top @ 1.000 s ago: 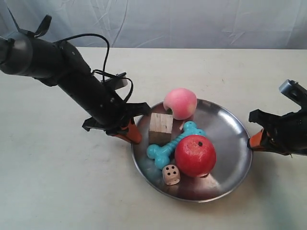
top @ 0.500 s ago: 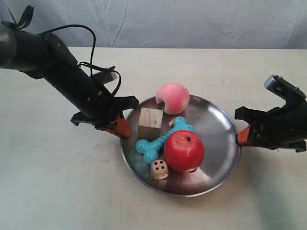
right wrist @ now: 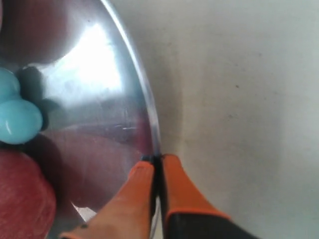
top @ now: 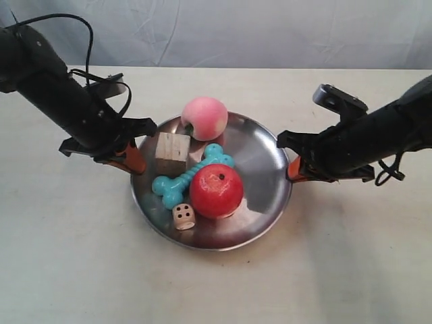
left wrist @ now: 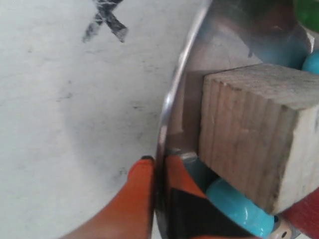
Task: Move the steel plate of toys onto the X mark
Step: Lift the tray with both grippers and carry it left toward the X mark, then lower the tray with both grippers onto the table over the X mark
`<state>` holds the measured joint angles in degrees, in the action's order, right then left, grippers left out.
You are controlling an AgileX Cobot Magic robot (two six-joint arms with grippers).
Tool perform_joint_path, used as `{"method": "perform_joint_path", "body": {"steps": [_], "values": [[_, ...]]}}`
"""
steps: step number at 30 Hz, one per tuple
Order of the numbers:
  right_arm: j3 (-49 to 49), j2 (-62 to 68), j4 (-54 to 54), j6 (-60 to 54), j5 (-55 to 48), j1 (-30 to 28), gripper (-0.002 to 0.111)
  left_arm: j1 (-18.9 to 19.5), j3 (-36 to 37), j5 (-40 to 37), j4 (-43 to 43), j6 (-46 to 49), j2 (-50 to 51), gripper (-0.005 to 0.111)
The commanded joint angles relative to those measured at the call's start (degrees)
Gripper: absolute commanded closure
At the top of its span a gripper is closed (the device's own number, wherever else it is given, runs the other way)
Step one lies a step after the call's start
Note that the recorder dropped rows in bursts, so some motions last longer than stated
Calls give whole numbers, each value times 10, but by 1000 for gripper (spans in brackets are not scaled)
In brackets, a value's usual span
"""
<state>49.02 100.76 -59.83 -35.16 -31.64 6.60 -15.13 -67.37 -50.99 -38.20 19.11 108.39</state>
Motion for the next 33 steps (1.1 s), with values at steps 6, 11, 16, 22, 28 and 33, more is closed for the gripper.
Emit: {"method": "perform_joint_path", "body": {"steps": [6, 11, 16, 22, 28, 33], "values": [[130, 75, -80, 42, -140, 75, 108, 42, -7, -36, -114, 8, -7, 107], [216, 133, -61, 70, -152, 96, 108, 81, -7, 10, -84, 4, -4, 107], [314, 197, -6, 122, -166, 121, 108, 88, -19, 46, -59, 4, 43, 107], [377, 244, -2, 129, -178, 125, 108, 88, -64, 77, -36, 4, 74, 107], [421, 293, 24, 157, -190, 125, 108, 88, -81, 88, 5, 4, 91, 107], [421, 297, 39, 156, -161, 128, 108, 88, -81, 112, 31, 24, 93, 107]]}}
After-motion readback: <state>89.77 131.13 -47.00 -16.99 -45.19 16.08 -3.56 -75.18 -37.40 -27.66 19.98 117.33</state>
